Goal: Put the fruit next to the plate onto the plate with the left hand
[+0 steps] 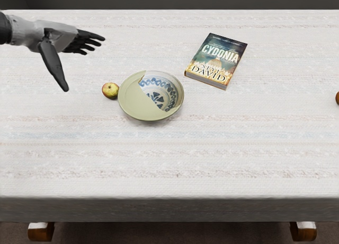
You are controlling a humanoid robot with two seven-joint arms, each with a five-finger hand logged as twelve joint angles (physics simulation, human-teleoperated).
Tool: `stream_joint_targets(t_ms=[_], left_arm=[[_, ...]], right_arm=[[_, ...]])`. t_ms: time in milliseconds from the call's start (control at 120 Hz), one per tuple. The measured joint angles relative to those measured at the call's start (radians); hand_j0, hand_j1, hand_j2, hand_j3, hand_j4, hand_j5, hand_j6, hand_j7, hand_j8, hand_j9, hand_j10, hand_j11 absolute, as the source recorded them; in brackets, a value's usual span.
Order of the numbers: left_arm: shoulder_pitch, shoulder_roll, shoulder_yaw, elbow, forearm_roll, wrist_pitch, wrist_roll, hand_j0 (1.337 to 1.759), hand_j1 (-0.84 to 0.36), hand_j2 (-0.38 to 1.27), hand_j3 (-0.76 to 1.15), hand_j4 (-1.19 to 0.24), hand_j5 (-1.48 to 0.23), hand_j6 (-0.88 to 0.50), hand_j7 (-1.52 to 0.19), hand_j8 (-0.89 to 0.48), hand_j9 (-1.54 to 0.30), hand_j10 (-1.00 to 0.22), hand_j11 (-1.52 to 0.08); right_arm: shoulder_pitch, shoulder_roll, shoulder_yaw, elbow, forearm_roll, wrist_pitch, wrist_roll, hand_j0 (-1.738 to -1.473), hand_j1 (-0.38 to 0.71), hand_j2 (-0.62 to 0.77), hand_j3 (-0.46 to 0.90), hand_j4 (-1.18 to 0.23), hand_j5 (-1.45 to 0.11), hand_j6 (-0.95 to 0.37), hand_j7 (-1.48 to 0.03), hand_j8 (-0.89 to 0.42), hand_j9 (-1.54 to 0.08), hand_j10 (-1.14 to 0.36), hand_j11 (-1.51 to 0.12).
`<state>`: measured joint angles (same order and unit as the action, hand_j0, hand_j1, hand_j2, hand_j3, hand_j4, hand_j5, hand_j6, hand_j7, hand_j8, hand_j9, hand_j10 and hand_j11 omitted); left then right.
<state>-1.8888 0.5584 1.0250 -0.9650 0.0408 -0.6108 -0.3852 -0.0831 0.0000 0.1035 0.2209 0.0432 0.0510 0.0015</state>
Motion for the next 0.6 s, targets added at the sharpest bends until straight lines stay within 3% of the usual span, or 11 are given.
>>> stream_joint_targets(t_ms=[233,333,400,467,508,600], left_arm=[[0.033,-0.022,-0.01,0.051,0.0,0.0,0.004,1.658,0.34,0.0,0.0,0.0,0.0,-0.01,0.0,0.0,0.0,0.0,0.0],[0.07,-0.073,-0.071,0.126,0.001,0.0,0.092,1.658,0.35,0.0,0.0,-0.01,-0.01,-0.01,0.0,-0.01,0.0,0.0,0.0],[-0.006,-0.216,-0.056,0.16,-0.008,0.0,0.128,1.658,0.35,0.0,0.0,0.0,0.0,0.0,0.0,0.0,0.0,0.0,0.0],[-0.091,-0.358,0.046,0.163,-0.02,0.0,0.146,1.658,0.35,0.0,0.0,0.0,0.0,0.0,0.0,0.0,0.0,0.0,0.0],[-0.179,-0.449,0.128,0.135,-0.025,0.0,0.153,1.658,0.35,0.0,0.0,0.0,0.0,0.0,0.0,0.0,0.0,0.0,0.0],[-0.227,-0.523,0.268,0.015,-0.103,0.042,0.162,1.658,0.35,0.0,0.0,0.0,0.0,0.0,0.0,0.0,0.0,0.0,0.0]], right_arm=[[-0.003,0.0,-0.001,-0.003,-0.001,0.001,0.0,-1.658,-0.33,0.0,0.0,-0.02,-0.02,-0.01,-0.02,-0.02,-0.02,-0.02,-0.02],[-0.003,0.0,-0.001,-0.004,0.0,0.001,0.0,-1.658,-0.33,0.0,0.0,-0.02,-0.02,-0.02,-0.02,-0.01,-0.02,-0.01,-0.02],[-0.003,0.0,-0.001,-0.004,-0.001,0.001,0.0,-1.658,-0.33,0.0,0.0,-0.02,-0.02,-0.02,-0.02,-0.01,-0.02,-0.01,-0.02],[-0.003,0.0,-0.001,-0.004,-0.001,0.001,0.0,-1.658,-0.33,0.0,0.0,-0.02,-0.02,-0.02,-0.02,-0.02,-0.02,-0.02,-0.02],[-0.003,0.0,-0.001,-0.004,-0.001,0.001,0.0,-1.658,-0.33,0.0,0.0,-0.02,-0.02,-0.02,-0.02,-0.02,-0.02,-0.02,-0.02],[-0.003,0.0,-0.001,-0.005,-0.001,0.001,0.0,-1.658,-0.33,0.0,0.0,-0.02,-0.02,-0.02,-0.02,-0.02,-0.02,-0.02,-0.02]])
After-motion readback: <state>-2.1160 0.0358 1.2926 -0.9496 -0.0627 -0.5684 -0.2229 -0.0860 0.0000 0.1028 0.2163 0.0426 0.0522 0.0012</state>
